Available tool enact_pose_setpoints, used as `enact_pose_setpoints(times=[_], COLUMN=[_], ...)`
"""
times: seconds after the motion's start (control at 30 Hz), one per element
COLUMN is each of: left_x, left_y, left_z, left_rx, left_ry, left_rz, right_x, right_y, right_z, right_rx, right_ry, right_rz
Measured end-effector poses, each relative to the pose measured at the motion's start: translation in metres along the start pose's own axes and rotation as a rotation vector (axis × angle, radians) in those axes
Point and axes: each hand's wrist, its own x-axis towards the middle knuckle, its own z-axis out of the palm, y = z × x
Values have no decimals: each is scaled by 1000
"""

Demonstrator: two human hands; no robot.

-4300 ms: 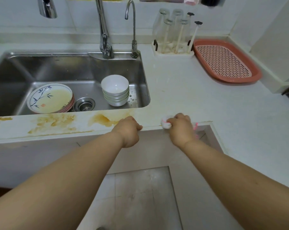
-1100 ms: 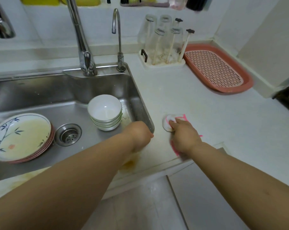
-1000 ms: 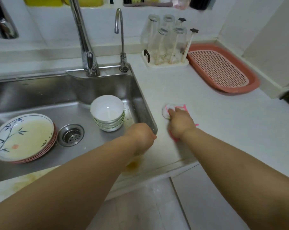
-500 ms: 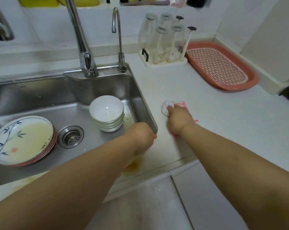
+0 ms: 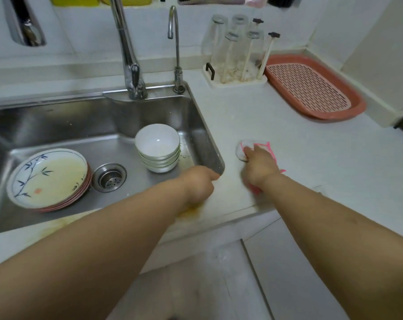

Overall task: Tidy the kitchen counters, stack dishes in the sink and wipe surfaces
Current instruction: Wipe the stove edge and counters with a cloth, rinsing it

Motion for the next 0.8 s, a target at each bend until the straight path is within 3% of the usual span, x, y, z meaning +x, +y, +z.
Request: enact_pose_setpoints(times=[0.17,0.23,0.33,0.43,0.67,0.73,0.8], left_x=[-30,-49,-83,-115,-179,-186,-190], left_y=[-11,-17,-34,-64,-101,-105,-111], left_z=[0,3,11,22,46,45,45], left_rx=[-69,-87,-69,16,161,175,200], left_ry=[187,226,302,414,484,446,417], left_rz=[-68,-121,-202,-257,-346,-358,-340], right_x=[-79,-91,-84,-80,-132,-139,-131], right_y=[-20,6,47,36,-105,-99,-73], right_z=[23,11,-5,0,63,59,44], right_rx=[33,35,9,-48,-35,-21,-11], right_ry=[-135,-171,-102,-45,-139,-174,-172], right_rz=[-351,-294,-19,24,-418,-464,-365])
